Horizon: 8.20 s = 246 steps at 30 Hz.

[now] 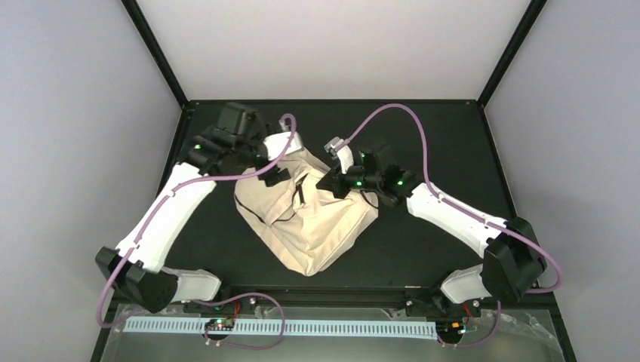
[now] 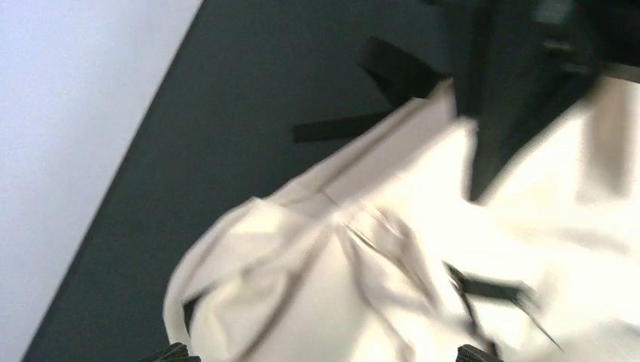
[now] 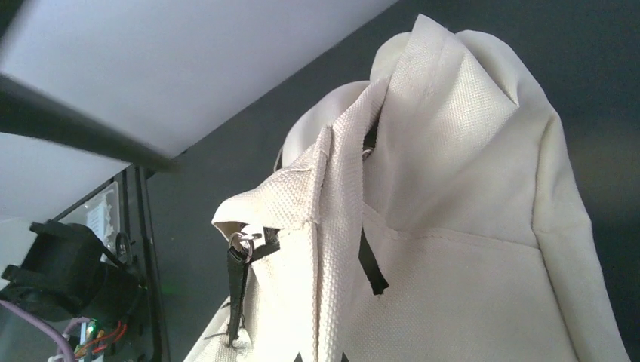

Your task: Pack the student bag

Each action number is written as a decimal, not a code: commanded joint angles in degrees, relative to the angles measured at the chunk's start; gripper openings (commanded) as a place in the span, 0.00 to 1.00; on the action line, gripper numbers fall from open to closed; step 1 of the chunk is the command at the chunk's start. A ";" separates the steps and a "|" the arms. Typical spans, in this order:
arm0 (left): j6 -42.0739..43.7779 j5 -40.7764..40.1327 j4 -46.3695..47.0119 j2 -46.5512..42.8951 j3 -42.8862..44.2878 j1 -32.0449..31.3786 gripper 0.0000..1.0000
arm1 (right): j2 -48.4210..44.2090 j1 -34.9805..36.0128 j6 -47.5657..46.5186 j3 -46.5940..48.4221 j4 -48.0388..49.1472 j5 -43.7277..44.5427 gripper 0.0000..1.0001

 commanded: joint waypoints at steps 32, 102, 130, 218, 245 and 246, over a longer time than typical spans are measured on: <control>-5.38 -14.82 19.41 -5.41 -32.72 -2.39 0.34 | 0.89 -3.52 1.15 3.06 1.81 -1.98 0.01; 18.77 20.86 -21.72 7.72 9.09 -0.83 0.56 | 8.07 -6.10 -65.86 39.62 -41.40 -23.32 0.01; 9.84 29.18 -15.68 3.03 5.70 1.54 0.02 | -13.90 -3.07 15.31 -15.59 28.55 -11.71 0.30; -3.53 44.44 -10.09 3.02 4.31 11.27 0.02 | 3.96 5.25 8.78 -23.18 24.49 -12.18 0.01; -13.05 43.66 6.47 -0.58 -0.85 22.76 0.02 | -17.56 2.67 -2.16 -16.07 -5.80 1.03 0.01; -12.86 41.93 8.01 0.47 -3.59 23.23 0.02 | -17.88 2.63 -2.20 -15.42 -7.49 0.67 0.01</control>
